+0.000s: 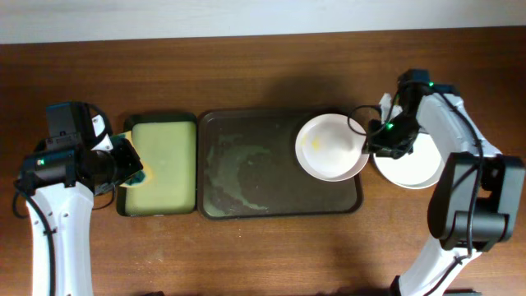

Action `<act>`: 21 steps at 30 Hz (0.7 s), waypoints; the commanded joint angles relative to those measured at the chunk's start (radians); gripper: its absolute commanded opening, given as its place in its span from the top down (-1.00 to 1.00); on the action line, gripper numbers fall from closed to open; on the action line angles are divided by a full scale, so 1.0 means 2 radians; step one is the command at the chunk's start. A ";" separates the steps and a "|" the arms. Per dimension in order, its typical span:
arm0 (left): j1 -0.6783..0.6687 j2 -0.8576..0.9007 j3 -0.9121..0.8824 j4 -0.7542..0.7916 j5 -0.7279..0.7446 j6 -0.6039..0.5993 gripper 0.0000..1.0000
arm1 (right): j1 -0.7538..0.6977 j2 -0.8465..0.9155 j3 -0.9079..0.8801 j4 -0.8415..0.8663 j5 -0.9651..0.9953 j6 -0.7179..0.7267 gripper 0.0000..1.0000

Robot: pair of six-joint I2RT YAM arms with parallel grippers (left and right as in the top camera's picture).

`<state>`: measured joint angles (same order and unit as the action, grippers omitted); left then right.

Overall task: Clean dirty plates on tray and stack at the side
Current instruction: 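Slide the pink plate to the middle of the dark tray with right gripper, then scrub the pink plate surface with the sponge in the left gripper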

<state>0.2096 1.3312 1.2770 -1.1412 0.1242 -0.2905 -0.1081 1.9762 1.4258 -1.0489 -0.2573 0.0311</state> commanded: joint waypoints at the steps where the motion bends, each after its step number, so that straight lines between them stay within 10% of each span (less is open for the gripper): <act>1: 0.000 -0.009 0.000 0.000 0.005 0.008 1.00 | 0.002 0.002 -0.039 0.035 0.016 0.015 0.37; 3: 0.000 -0.009 0.000 0.000 0.006 0.008 1.00 | 0.002 0.002 -0.043 0.045 -0.016 0.019 0.88; 14: -0.086 -0.009 0.000 0.016 0.005 0.031 1.00 | 0.190 0.003 -0.050 0.061 0.030 0.165 0.91; 17: -0.118 -0.009 0.000 0.025 0.005 0.031 1.00 | 0.216 0.003 -0.050 0.063 0.026 0.165 0.24; 21: -0.151 -0.009 0.000 0.037 0.004 0.031 1.00 | 0.177 0.002 -0.016 0.078 0.004 0.102 0.21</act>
<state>-0.0696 1.3312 1.2770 -1.0908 0.1242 -0.2493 0.2920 1.9762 1.3418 -0.9253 -0.2409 0.3019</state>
